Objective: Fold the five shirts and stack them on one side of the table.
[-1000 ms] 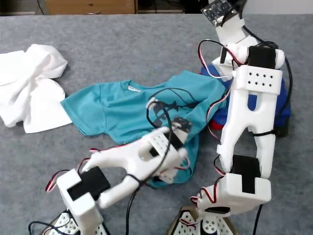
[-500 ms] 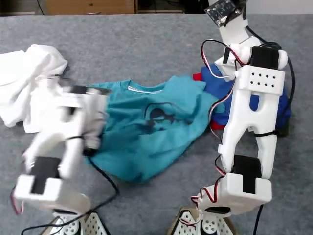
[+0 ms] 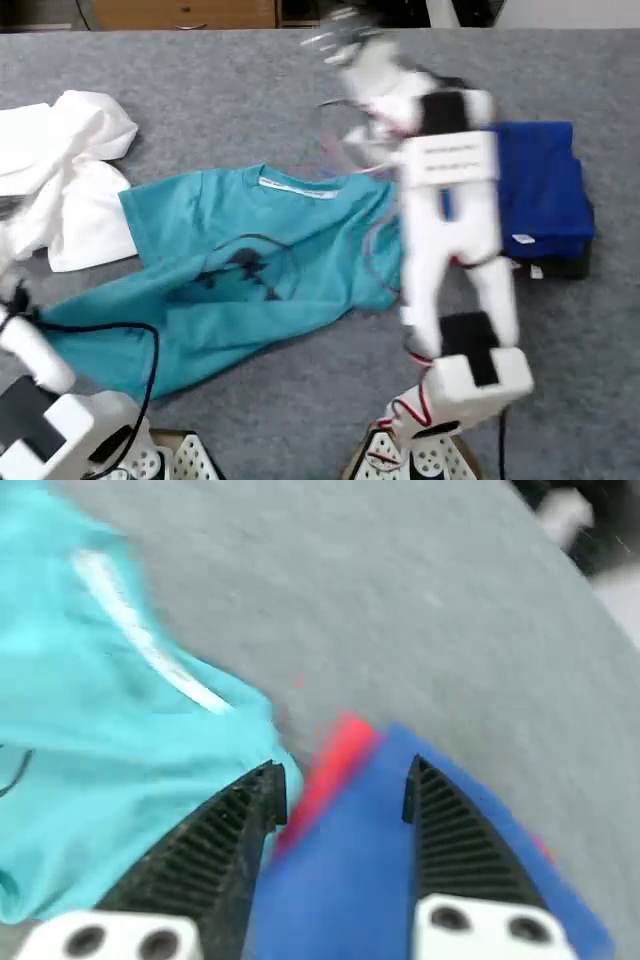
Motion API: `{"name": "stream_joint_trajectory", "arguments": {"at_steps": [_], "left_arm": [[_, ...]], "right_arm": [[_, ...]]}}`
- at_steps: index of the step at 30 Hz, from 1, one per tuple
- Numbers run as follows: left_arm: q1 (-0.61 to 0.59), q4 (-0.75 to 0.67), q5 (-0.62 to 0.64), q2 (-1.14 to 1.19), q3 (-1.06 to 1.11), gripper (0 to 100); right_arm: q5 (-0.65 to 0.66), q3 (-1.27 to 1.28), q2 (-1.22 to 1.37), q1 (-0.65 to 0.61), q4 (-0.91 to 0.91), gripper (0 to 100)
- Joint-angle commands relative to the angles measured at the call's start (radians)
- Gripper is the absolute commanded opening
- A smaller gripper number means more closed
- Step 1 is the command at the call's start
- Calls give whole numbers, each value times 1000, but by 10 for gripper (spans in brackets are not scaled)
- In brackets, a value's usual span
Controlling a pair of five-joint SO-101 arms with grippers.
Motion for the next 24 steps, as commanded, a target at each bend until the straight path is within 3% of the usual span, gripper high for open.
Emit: {"name": "stream_joint_trajectory", "arguments": {"at_steps": [1, 5, 8, 16, 21, 24], "left_arm": [[-117, 6, -38, -41, -66, 19], [-175, 6, -40, -41, -66, 19], [-198, 6, -38, -41, -66, 19], [-204, 6, -32, -39, -64, 19], [-203, -2, -38, -39, -35, 20], [-181, -2, -38, -39, 6, 20]], "right_arm": [[-15, -15, 108, -183, -57, 205], [-129, -47, 340, -245, -219, 206], [-210, -176, 503, -243, -221, 203], [-236, -622, 858, -229, 170, 195], [-199, -903, 1044, -177, 399, 7], [-127, -981, 1110, -108, 407, 0]]}}
